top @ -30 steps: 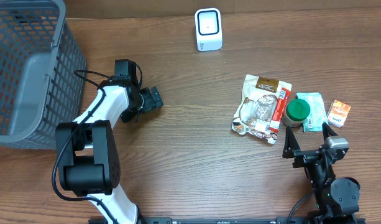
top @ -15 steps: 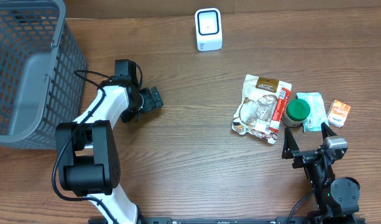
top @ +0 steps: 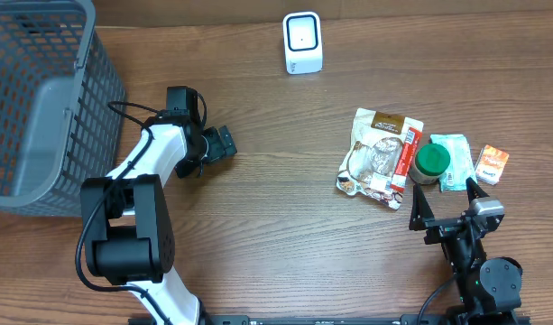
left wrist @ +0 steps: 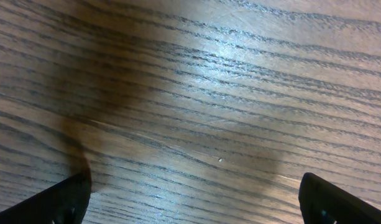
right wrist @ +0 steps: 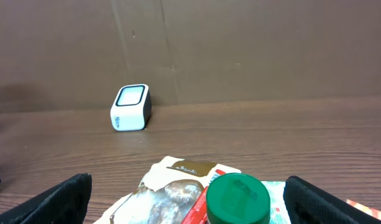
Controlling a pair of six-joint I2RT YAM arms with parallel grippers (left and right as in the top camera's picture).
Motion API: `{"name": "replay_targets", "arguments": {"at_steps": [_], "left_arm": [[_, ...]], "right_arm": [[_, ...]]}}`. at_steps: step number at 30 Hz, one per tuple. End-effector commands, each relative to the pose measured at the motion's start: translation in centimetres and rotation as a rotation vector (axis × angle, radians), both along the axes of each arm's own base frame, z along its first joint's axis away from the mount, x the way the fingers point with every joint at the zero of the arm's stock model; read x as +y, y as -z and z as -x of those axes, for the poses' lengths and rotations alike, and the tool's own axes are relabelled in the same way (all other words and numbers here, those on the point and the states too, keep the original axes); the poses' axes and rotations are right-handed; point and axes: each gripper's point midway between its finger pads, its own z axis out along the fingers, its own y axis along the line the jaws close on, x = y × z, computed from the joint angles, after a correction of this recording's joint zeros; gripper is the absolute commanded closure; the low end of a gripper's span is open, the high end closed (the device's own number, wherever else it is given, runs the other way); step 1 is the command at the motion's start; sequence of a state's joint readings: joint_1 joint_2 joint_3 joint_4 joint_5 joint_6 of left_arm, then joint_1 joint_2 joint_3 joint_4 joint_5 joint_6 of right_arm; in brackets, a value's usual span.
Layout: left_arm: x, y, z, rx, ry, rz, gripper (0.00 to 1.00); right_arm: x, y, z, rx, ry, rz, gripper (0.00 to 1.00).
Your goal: Scan the item barcode
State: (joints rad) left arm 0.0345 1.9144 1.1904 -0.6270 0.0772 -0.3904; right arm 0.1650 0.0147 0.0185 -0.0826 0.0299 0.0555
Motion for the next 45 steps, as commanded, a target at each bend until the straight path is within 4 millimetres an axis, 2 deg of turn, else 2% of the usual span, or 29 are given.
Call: {"name": "replay_targets", "arguments": {"at_steps": [1, 23, 28, 32, 36, 38, 41, 45], "left_arm": [[0.6, 4.0, 3.2, 0.138, -0.020, -0.011, 0.00], [0.6, 3.7, 3.1, 0.131, -0.020, -0.012, 0.00], [0.6, 2.1, 2.4, 0.084, -0.019, -0.013, 0.00], [0.6, -1.3, 1.3, -0.013, -0.020, -0.017, 0.00], [0.7, -6.6, 0.3, -0.161, -0.021, -0.022, 0.00], [0.7, -10.8, 0.1, -0.279, -0.022, -0.025, 0.00], [0.7, -15.9, 0.4, -0.419, -0.024, -0.030, 0.00], [0.6, -23.3, 2.3, -0.625, -0.025, -0.037, 0.00]], "right_arm": [[0.0, 0.2, 0.0, -0.003, 0.001, 0.004, 0.00], [0.0, 0.2, 0.0, -0.003, 0.001, 0.004, 0.00], [0.0, 0.2, 0.0, -0.003, 0.001, 0.004, 0.00], [0.0, 0.2, 0.0, -0.003, 0.001, 0.004, 0.00], [0.0, 0.2, 0.0, -0.003, 0.001, 0.004, 0.00], [0.0, 0.2, 0.0, -0.003, 0.001, 0.004, 0.00], [0.0, 0.2, 0.0, -0.003, 0.001, 0.004, 0.00], [0.0, 0.2, 0.0, -0.003, 0.001, 0.004, 0.00]]}}
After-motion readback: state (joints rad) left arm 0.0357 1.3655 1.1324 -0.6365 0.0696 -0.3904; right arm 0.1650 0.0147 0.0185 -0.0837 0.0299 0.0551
